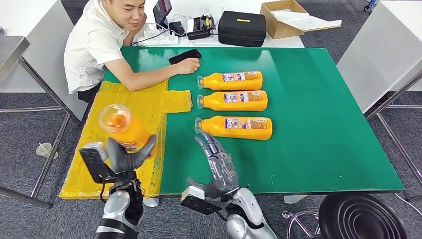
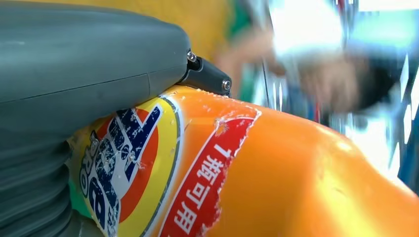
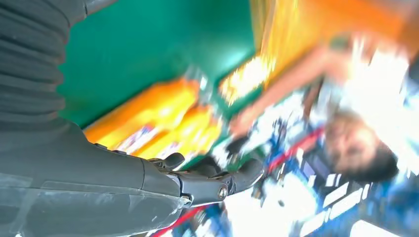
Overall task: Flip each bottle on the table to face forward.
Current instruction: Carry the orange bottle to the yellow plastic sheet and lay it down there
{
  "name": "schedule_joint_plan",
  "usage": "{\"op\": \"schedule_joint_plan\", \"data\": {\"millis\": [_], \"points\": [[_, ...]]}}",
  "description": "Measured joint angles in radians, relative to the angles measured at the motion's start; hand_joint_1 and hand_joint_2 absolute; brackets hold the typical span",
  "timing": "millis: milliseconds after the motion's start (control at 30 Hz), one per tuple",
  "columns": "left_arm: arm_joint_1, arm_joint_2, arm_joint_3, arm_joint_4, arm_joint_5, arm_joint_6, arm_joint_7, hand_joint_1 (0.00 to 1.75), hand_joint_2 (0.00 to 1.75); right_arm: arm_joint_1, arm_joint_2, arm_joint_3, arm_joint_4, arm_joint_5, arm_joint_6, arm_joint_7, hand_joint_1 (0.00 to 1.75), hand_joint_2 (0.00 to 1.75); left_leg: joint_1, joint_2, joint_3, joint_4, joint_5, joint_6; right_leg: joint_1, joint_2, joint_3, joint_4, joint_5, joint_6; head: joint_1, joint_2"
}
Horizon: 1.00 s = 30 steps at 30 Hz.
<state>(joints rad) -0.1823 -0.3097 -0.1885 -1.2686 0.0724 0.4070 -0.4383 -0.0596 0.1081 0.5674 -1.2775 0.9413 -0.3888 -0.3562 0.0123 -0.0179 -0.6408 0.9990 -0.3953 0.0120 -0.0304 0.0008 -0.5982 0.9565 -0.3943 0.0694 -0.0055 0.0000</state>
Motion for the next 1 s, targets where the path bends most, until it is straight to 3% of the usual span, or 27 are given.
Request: {"op": "schedule_joint_plan", "data": {"millis": [67,333,433,467,533,600,667,867,900,1000], "points": [[0.002,0.001,0.016,0.001,0.005,0.045,-0.012,1.75,1.75,0.008,-0.001,-0.007,0.004,-0.021,-0.05,-0.015,0.0,1.75,0.0,0.0,0.0,0.0,0.0,0.0,0.0,0.0,0.0,0.0,0.0,0.0,0.0,0.0],[0.002,0.001,0.018,0.003,-0.004,0.066,-0.018,1.7,1.75,0.011,-0.002,-0.008,0.006,-0.03,-0.064,-0.019,0.0,1.75,0.0,0.0,0.0,0.0,0.0,0.0,0.0,0.0,0.0,0.0,0.0,0.0,0.0,0.0],[0.001,0.005,0.023,0.016,-0.061,0.142,-0.038,1.75,1.75,0.021,-0.006,-0.017,0.018,-0.069,-0.117,-0.037,0.0,1.75,0.0,-0.001,0.0,0.0,0.0,0.0,0.0,0.0,0.0,0.0,0.0,0.0,0.0,0.0],[-0.006,0.011,0.023,0.033,-0.143,0.182,-0.014,1.75,1.75,0.026,-0.009,-0.02,0.024,-0.089,-0.126,-0.045,0.0,1.75,0.0,-0.001,0.0,0.0,0.0,0.0,0.0,0.0,0.0,0.0,0.0,0.0,0.0,0.0],[-0.047,0.055,0.02,0.137,-0.541,0.212,0.13,1.75,1.75,0.032,-0.012,-0.038,0.031,-0.132,-0.099,-0.064,0.0,1.75,0.0,0.0,0.0,0.0,0.0,0.0,0.0,0.0,0.0,0.0,0.0,0.0,0.0,0.0],[-0.145,0.125,0.018,0.321,-0.982,0.128,0.329,1.75,1.75,0.029,-0.011,-0.063,0.033,-0.18,-0.032,-0.099,0.0,1.75,0.0,0.0,0.001,0.0,0.001,0.0,0.0,0.0,0.0,0.001,0.0,0.0,0.0,0.0],[-0.235,0.163,0.017,0.452,-1.117,0.041,0.41,1.75,1.75,0.02,-0.006,-0.074,0.033,-0.209,0.01,-0.128,0.0,1.75,0.0,0.0,0.001,0.0,0.001,-0.001,0.0,0.0,0.001,0.001,0.0,0.0,0.0,0.0],[-0.327,0.181,0.014,0.581,-1.169,-0.025,0.389,1.75,1.75,0.01,0.004,-0.085,0.031,-0.236,0.025,-0.151,0.0,1.75,0.0,0.0,0.002,0.0,0.002,-0.001,0.0,0.0,0.002,0.002,0.001,0.0,0.0,0.0],[-0.338,0.183,0.01,0.595,-1.184,-0.046,0.386,1.44,1.75,0.009,0.004,-0.086,0.031,-0.242,0.031,-0.156,0.0,1.75,0.0,0.0,0.002,0.0,0.002,-0.001,0.0,0.0,0.002,0.002,0.001,0.0,0.0,0.0],[-0.373,0.19,-0.012,0.633,-1.219,-0.117,0.382,0.15,1.75,0.006,0.005,-0.089,0.031,-0.265,0.053,-0.17,0.0,1.75,0.0,-0.001,0.002,0.0,0.002,-0.001,0.0,0.0,0.003,0.002,0.001,0.0,0.0,0.0]]}}
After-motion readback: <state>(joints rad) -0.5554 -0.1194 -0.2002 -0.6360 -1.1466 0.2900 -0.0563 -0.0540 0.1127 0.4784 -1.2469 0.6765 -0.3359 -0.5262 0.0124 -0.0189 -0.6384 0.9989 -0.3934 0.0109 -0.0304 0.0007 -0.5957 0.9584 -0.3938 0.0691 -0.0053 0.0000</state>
